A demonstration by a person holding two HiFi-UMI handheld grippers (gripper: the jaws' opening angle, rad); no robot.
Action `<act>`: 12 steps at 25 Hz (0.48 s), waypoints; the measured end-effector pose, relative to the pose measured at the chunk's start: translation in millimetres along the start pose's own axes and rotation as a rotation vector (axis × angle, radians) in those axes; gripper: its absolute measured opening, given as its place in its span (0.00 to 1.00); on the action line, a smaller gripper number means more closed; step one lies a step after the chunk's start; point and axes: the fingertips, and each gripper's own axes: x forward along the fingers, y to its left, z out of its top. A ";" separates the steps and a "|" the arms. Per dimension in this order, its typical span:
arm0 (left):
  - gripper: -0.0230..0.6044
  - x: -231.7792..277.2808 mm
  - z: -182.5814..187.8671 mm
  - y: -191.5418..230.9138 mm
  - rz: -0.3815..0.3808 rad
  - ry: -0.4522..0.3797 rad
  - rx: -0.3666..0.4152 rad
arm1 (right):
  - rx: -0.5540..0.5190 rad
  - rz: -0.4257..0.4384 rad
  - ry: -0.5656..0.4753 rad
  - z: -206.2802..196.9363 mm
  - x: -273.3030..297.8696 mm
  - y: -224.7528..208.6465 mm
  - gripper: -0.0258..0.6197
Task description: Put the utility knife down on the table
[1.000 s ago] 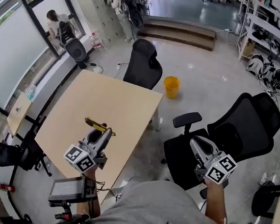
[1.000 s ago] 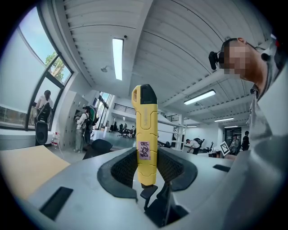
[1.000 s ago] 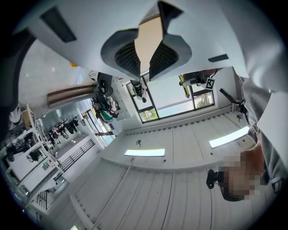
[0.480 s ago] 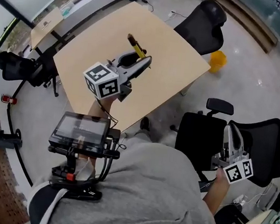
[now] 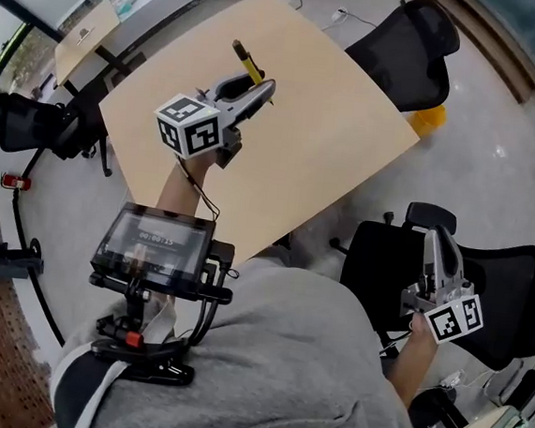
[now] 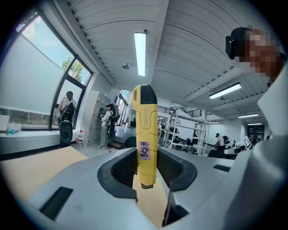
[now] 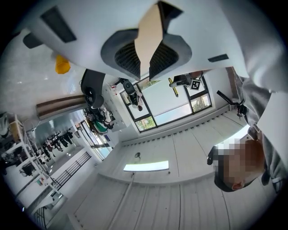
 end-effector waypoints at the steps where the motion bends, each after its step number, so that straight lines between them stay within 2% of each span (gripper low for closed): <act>1: 0.24 3.8 -3.0 21.2 0.015 0.012 -0.010 | 0.005 0.000 0.008 -1.3 14.6 -1.1 0.13; 4: 0.24 11.2 -13.8 77.4 0.059 0.043 -0.040 | 0.014 -0.005 0.032 -7.4 45.2 -4.2 0.13; 12: 0.24 0.0 -42.2 178.6 0.191 0.124 -0.094 | 0.018 -0.033 0.108 -24.1 44.8 11.2 0.13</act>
